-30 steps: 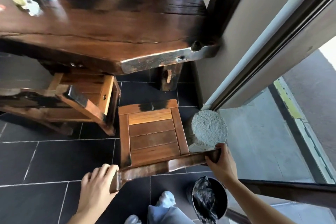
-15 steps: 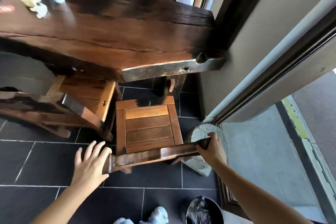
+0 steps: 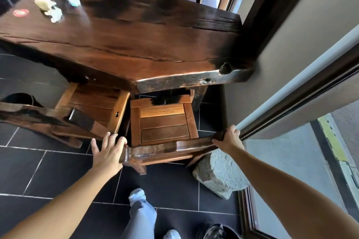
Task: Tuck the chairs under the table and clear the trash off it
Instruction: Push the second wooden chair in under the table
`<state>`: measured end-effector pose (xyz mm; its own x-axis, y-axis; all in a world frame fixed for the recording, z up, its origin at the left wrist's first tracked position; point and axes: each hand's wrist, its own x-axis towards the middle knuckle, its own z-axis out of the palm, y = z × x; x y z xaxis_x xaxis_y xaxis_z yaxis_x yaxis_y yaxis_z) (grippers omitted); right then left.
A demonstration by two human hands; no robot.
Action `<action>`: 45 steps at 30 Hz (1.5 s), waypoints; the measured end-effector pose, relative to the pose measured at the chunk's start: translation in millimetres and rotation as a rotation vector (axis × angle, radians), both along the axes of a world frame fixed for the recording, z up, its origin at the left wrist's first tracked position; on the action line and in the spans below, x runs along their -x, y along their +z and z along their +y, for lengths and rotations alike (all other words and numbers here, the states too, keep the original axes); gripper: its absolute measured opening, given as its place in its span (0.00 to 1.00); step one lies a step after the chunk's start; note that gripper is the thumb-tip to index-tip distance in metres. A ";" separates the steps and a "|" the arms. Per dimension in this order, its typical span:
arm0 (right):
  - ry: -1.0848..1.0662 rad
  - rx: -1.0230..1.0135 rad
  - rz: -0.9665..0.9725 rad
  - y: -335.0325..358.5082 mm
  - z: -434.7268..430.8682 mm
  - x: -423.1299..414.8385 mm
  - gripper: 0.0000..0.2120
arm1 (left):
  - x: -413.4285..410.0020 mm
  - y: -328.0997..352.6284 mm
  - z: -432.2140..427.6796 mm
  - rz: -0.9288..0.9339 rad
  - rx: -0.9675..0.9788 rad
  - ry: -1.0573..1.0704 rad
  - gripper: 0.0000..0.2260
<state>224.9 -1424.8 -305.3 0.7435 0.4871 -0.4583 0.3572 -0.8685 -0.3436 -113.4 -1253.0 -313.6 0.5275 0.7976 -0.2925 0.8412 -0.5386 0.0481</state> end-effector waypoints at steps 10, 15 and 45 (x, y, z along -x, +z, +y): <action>0.005 -0.056 -0.051 -3.8 19.2 -17.0 0.24 | -16.1 -1.8 22.2 -0.013 0.003 -0.006 0.39; -0.005 -0.072 -0.108 -6.5 17.2 -8.5 0.23 | -13.0 -2.4 26.1 -0.043 0.010 -0.023 0.35; -0.140 -0.146 -0.033 -10.3 100.2 69.2 0.22 | 4.7 5.6 188.3 0.092 0.019 -0.070 0.37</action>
<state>155.7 -1324.6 -315.7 0.8218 0.4377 -0.3648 0.2497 -0.8521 -0.4600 -118.1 -1064.7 -307.9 0.5521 0.7535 -0.3569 0.8028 -0.5960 -0.0164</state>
